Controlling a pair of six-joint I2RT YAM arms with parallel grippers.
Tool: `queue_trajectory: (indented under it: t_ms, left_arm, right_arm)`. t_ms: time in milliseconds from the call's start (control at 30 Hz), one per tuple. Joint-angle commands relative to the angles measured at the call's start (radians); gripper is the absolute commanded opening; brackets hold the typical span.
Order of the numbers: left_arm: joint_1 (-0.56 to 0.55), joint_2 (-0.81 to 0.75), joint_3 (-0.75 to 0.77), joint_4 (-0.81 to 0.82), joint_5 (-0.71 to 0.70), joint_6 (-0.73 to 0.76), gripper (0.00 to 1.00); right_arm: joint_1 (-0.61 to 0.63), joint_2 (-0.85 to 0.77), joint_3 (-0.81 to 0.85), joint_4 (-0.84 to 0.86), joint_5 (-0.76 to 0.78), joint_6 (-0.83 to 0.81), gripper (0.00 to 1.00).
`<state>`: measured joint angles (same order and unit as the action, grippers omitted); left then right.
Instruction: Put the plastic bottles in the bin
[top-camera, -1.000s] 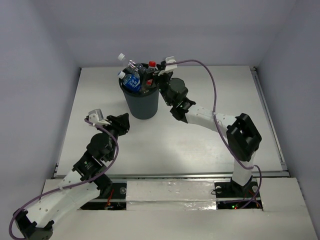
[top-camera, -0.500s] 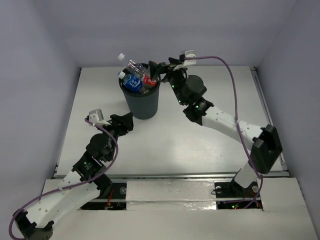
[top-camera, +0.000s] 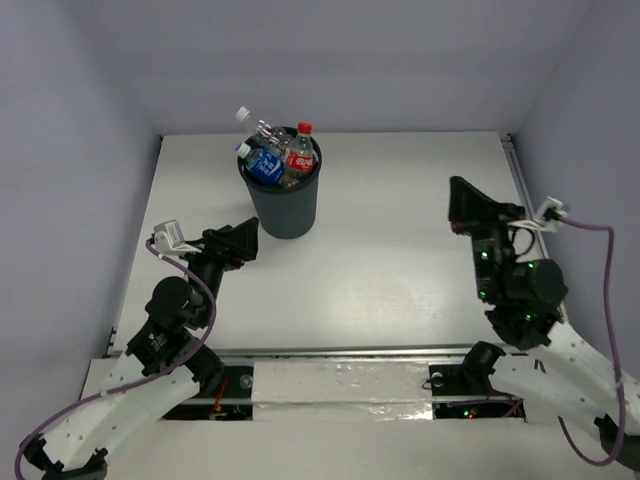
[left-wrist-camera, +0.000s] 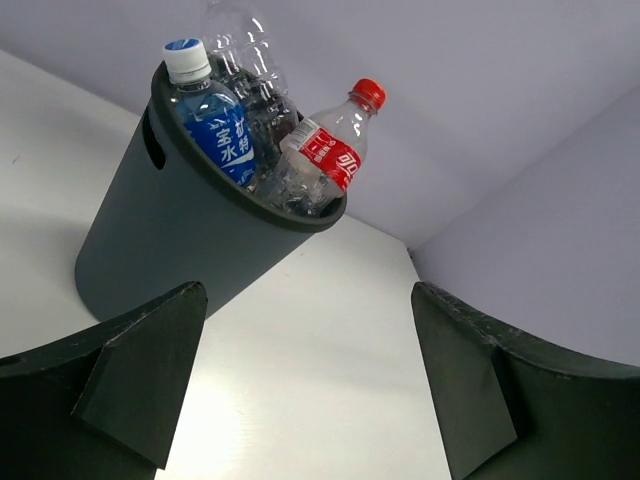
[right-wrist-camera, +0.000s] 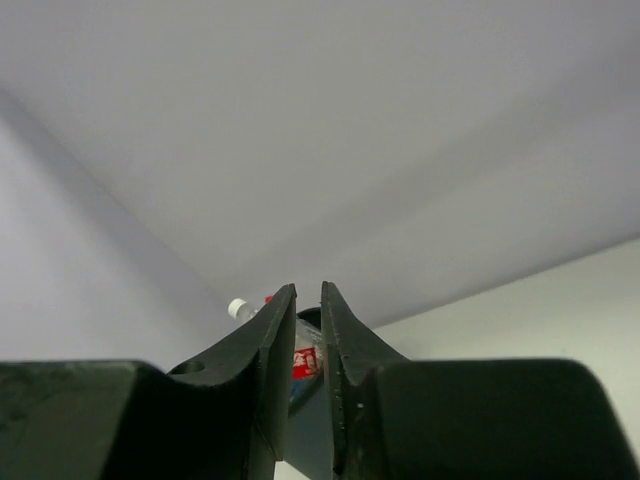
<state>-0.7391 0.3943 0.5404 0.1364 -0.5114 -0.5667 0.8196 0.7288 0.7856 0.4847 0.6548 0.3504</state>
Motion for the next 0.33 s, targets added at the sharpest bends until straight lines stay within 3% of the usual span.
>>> queue_trajectory:
  t_ms: [0,100,300]
  left_arm:
    - [-0.003,-0.025,0.043,-0.007,0.001,-0.002,0.82]
    - [-0.003,-0.035,0.039,-0.02,0.002,-0.005,0.82]
    - [-0.003,-0.017,0.056,-0.052,-0.009,-0.016,0.82]
  right_arm:
    - [0.006,-0.213,-0.089,-0.185,0.134,0.082,0.25]
    - [0.006,-0.343,-0.129,-0.317,0.149,0.096,0.35]
    - [0.006,-0.375,-0.123,-0.403,0.146,0.102,0.61]
